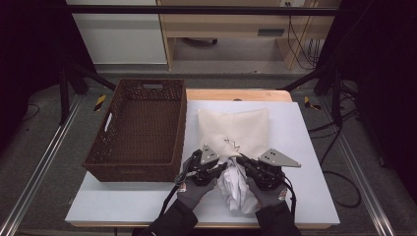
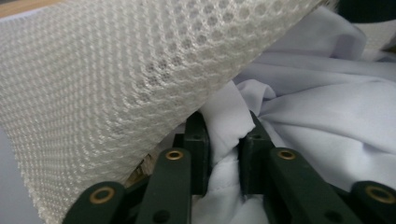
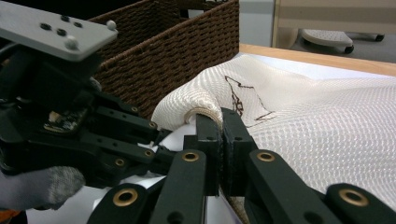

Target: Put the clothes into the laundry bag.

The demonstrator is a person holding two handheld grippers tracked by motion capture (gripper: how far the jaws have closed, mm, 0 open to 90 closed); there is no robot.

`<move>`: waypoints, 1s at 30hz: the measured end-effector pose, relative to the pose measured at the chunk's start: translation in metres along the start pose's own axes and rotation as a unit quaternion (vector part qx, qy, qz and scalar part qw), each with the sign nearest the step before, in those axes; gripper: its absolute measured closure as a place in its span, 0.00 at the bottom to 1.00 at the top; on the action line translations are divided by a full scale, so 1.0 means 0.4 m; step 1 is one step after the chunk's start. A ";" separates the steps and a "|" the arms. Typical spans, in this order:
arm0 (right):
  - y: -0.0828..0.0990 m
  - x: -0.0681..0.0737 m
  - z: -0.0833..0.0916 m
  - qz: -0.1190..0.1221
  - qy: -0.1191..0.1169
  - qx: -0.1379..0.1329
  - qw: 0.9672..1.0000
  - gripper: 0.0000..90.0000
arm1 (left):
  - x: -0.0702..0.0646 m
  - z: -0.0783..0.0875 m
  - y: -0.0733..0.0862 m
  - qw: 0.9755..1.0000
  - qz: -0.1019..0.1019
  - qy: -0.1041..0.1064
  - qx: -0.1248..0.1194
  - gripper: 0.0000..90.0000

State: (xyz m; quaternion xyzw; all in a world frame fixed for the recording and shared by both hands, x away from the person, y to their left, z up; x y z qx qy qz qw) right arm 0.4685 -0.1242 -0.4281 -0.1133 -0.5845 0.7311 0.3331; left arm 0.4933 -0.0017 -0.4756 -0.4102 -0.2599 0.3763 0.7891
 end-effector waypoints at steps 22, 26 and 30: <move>0.013 -0.020 -0.002 -0.008 0.006 0.007 1.000 0.98 | -0.038 0.087 0.086 0.999 0.008 0.036 -0.032 0.82; 0.019 -0.020 -0.011 -0.010 0.004 0.012 1.000 0.98 | -0.056 0.092 0.047 0.998 0.006 0.043 -0.049 0.89; 0.014 -0.019 -0.007 -0.009 0.006 0.006 1.000 0.98 | -0.074 0.078 0.014 0.998 -0.020 0.039 -0.049 0.90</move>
Point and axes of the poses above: each handheld gripper's, and its own axes: z roughly backward along the jaws, y roughly out of its underside, x roughly to its left, the point moved 7 cm from there along -z, roughly forward along the jaws, and after that the axes turned 15 degrees about -y, right-handed, at the moved point
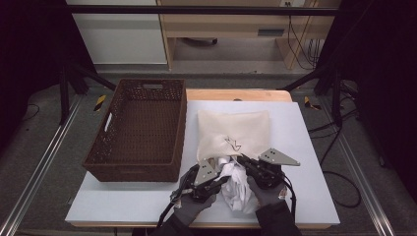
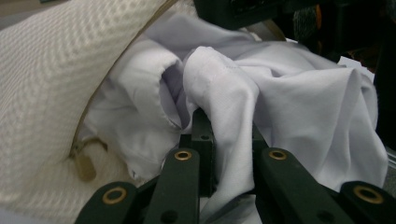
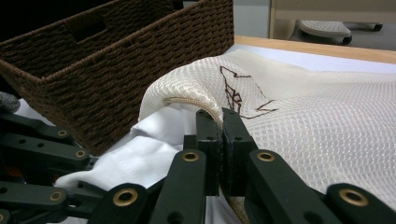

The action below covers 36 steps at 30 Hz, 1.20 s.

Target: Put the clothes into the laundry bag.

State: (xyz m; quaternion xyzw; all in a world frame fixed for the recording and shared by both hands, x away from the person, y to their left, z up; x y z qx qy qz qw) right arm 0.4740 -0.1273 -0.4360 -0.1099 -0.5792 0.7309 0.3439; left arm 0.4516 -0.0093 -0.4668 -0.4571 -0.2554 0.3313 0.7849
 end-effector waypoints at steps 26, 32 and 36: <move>-0.008 -0.004 0.019 -0.001 0.004 -0.010 1.000 0.98 | 0.037 0.030 0.037 1.000 0.013 0.002 0.004 0.35; -0.008 -0.004 0.016 -0.002 0.004 -0.010 1.000 0.98 | -0.022 0.007 0.048 1.000 -0.006 0.007 0.008 0.27; -0.006 -0.003 0.013 -0.001 0.004 -0.008 1.000 0.98 | -0.050 -0.044 0.042 0.999 -0.025 -0.019 0.017 0.39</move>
Point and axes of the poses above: each handheld gripper's, and its own axes: z roughly backward along the jaws, y roughly out of its underside, x roughly to its left, the point moved 7 cm from there along -z, roughly forward along the jaws, and after that the axes turned 15 degrees about -y, right-handed, at the moved point
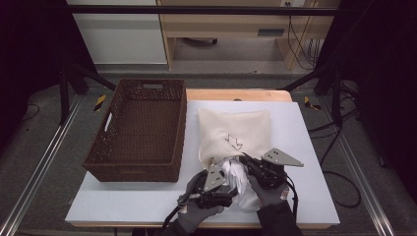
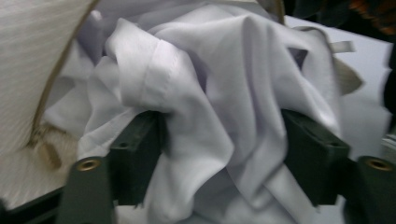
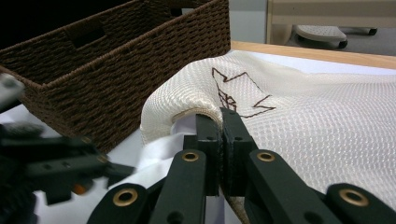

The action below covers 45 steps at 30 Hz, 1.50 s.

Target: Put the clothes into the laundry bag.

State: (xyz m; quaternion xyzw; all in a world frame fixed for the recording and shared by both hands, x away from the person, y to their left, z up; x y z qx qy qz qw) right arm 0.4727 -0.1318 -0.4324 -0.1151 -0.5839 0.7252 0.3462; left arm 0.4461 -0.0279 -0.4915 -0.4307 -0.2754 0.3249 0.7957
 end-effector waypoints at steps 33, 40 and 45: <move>-0.016 -0.003 0.026 -0.005 0.003 -0.014 1.000 0.98 | 0.092 -0.092 -0.063 0.999 0.020 -0.036 0.003 0.74; -0.015 -0.008 0.028 -0.004 0.006 -0.013 1.000 0.98 | 0.086 0.020 -0.039 1.000 0.017 -0.005 0.001 0.35; -0.013 -0.009 0.026 -0.003 0.008 -0.012 1.000 0.98 | 0.076 0.025 0.019 1.000 -0.003 -0.009 0.018 0.33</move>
Point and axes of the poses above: each handheld gripper's, and its own axes: z roughly backward along the jaws, y roughly out of its underside, x roughly to its left, the point moved 7 cm from there along -z, roughly forward along the jaws, and after that the axes turned 15 degrees about -y, right-handed, at the moved point
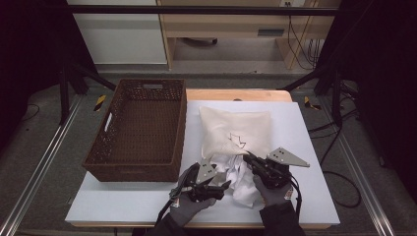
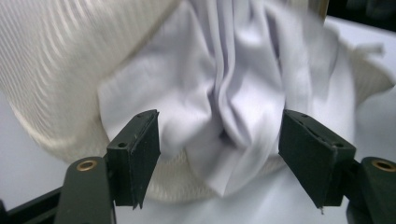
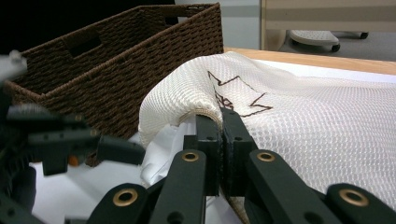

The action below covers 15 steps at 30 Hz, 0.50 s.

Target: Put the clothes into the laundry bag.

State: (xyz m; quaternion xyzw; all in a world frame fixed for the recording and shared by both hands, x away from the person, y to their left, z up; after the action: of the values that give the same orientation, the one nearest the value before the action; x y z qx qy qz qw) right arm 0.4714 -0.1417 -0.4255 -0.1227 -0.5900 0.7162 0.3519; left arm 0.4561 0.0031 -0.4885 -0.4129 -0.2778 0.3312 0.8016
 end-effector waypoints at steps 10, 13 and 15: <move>0.004 -0.002 -0.006 -0.001 -0.002 0.002 1.000 0.98 | -0.011 -0.086 -0.016 0.999 0.029 0.022 0.021 0.88; 0.004 0.000 -0.009 -0.003 -0.001 0.002 1.000 0.98 | -0.023 -0.092 -0.031 0.999 0.021 0.022 0.017 0.95; 0.003 0.000 -0.007 -0.003 -0.001 0.001 1.000 0.98 | -0.033 -0.091 -0.048 1.000 0.010 0.021 0.010 0.96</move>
State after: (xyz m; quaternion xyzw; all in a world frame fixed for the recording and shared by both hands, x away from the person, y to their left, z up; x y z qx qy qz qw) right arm 0.4728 -0.1396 -0.4274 -0.1196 -0.5899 0.7158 0.3539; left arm 0.4801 -0.0328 -0.4928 -0.4144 -0.2538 0.3329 0.8081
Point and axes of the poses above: each handheld gripper's, and its own axes: z roughly backward along the jaws, y roughly out of its underside, x roughly to its left, the point moved 7 cm from there along -z, roughly forward along the jaws, and after that the axes turned 15 degrees about -y, right-handed, at the moved point
